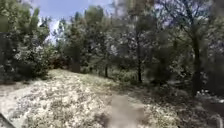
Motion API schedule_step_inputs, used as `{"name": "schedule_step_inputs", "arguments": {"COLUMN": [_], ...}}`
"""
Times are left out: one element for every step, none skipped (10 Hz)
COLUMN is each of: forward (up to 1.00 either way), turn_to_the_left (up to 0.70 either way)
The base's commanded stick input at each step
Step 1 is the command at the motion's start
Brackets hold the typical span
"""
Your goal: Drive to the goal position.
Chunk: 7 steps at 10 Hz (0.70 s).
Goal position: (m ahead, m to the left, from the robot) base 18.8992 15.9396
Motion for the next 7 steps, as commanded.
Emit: {"name": "schedule_step_inputs", "arguments": {"forward": [0.50,0.50,0.50,0.50,0.50,0.50,0.50], "turn_to_the_left": [0.50,0.50,0.42,0.03,0.00,0.00,0.00]}}
